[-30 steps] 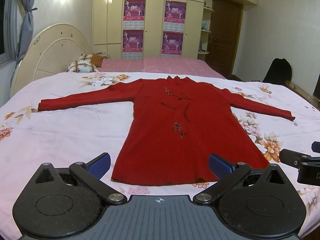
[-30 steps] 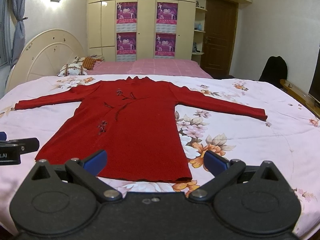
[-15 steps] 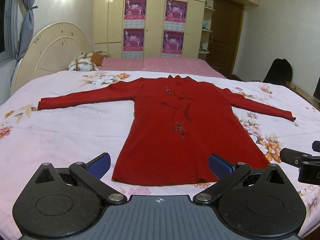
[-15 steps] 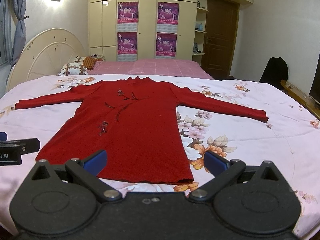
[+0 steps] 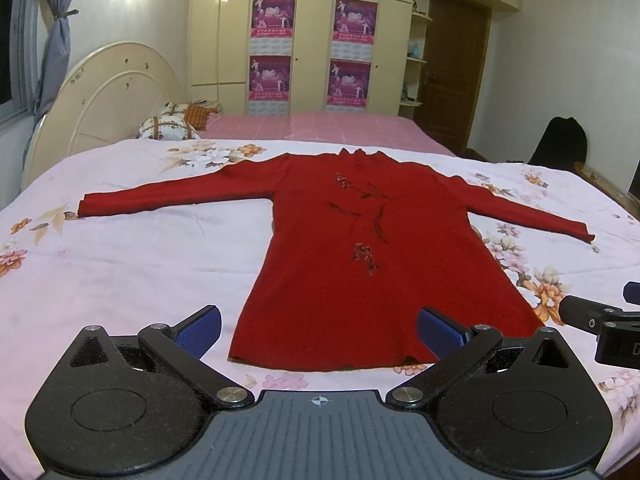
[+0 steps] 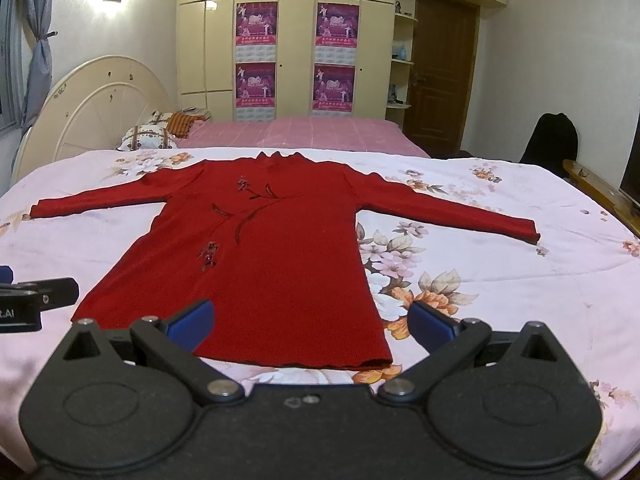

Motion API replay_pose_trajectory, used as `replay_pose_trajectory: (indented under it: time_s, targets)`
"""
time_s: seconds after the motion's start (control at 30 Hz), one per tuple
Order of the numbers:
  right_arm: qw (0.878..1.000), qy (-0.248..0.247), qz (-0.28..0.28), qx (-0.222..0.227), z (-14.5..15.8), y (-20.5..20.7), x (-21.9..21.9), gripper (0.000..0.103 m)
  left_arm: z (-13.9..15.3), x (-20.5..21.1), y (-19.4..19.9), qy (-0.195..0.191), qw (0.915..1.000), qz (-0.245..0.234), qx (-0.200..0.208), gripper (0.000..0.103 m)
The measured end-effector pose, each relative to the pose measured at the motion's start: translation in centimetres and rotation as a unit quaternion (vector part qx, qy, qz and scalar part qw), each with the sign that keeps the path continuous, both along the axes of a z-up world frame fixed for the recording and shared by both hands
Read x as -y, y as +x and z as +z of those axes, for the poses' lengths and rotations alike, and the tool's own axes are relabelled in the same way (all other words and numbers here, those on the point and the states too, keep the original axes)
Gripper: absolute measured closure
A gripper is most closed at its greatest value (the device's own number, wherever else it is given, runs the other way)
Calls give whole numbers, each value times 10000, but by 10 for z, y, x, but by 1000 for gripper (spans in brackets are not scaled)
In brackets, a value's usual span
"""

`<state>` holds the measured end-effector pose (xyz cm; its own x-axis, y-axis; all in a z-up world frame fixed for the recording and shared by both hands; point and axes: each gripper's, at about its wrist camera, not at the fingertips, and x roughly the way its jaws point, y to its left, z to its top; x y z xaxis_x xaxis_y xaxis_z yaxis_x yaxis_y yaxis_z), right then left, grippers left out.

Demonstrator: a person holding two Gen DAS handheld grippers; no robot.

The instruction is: Fold small clothes

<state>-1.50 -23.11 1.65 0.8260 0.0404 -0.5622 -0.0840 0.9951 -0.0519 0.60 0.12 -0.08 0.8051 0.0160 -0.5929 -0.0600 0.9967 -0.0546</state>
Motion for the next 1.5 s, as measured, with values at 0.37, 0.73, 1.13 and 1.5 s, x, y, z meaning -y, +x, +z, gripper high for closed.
replay_pose_trajectory:
  time_s: [0.37, 0.73, 1.13, 1.5]
  targets:
    - [9996, 127, -220, 96, 0, 9, 16, 1, 6, -13, 24, -793, 9962, -304, 205, 0]
    - [9854, 932, -1410, 190, -5, 95, 136, 35, -14, 1, 154, -480, 9980, -375, 190, 0]
    - [9150, 2777, -2920, 167, -76, 238, 296, 60, -63, -8, 271, -326, 9991, 173, -209, 0]
    - [8478, 3938, -3531, 391, -140, 285, 374, 69, -90, -25, 301, -215, 9978, 420, -463, 0]
